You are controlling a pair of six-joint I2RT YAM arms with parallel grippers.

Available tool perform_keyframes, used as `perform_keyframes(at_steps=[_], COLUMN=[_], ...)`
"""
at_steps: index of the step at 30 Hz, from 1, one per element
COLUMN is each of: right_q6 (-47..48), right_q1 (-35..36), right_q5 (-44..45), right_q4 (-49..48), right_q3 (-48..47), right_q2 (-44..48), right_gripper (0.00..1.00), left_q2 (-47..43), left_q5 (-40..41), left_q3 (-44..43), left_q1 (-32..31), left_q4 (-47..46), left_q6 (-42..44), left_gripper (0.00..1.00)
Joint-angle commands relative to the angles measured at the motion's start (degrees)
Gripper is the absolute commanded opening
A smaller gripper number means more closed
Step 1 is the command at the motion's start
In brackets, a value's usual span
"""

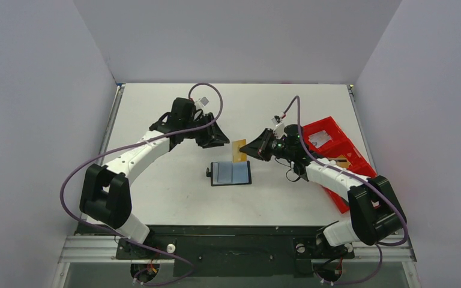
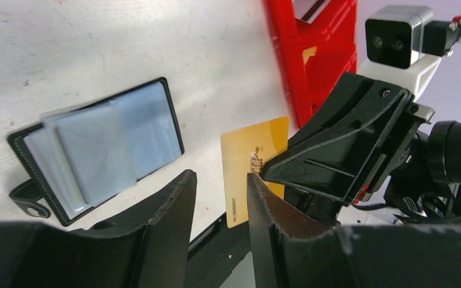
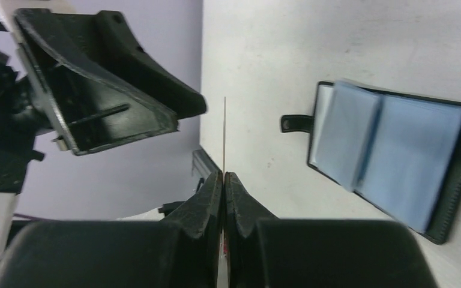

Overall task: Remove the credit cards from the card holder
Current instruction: Place the credit card in the storage box.

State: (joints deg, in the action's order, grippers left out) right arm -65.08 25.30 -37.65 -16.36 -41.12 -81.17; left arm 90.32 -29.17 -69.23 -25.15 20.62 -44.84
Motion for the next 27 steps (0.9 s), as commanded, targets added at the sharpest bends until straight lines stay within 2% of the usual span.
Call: perform_keyframes(at_steps=[1,11,15,17,19,21,23,24,26,27], right_q6=[-5.0,-8.1,-8.4,-8.5,-8.4,-8.4,-8.4,-8.3,-8.1,-8.0], right_q1=[1.1,3.1,3.4,3.4,3.4,3.5,3.6,3.6,4.0,4.7], right_q5=[-4.7,-6.2,-6.3,-6.4,-6.3,-6.2,-6.0,-5.9,-5.7,-5.4], right_q4=[-11.6,-16.3,-17.0,-17.3,-17.4,-17.4,-17.3,-17.3,-17.4,-17.4], right_q3=[-1.0,-1.9,-1.9,-1.8,-1.7,-1.7,-1.7,-1.6,-1.6,-1.7], right_q2=[1.6,-0.6,-1.4,-1.8,-2.0,-2.3,-2.6,-2.6,-2.6,-2.7], right_gripper=[0.0,0.0,0.0,0.0,0.0,0.0,0.06,0.18,0.34,0.36], left_q2=[-2.5,-3.8,-3.8,-4.0,-3.9,-4.0,-4.1,-4.1,-4.1,-4.0], left_q5=[-6.9,-12.4,-14.4,-15.3,-15.8,-16.2,-16.6,-16.6,-16.7,-16.7], left_q3=[1.4,5.3,6.9,7.4,7.7,8.0,8.5,8.8,9.5,9.7], left_q1=[0.3,0.5,1.0,1.1,1.3,1.4,1.4,1.4,1.4,1.5], left_q4=[-5.7,-13.4,-16.8,-18.3,-19.1,-19.6,-21.4,-22.3,-24.0,-25.7], left_q6=[-1.0,-5.3,-7.9,-9.0,-9.7,-10.6,-11.5,-11.8,-13.3,-14.7], left_gripper=[0.34,0.34,0.3,0.26,0.17,0.03,0.0,0.0,0.0,0.0])
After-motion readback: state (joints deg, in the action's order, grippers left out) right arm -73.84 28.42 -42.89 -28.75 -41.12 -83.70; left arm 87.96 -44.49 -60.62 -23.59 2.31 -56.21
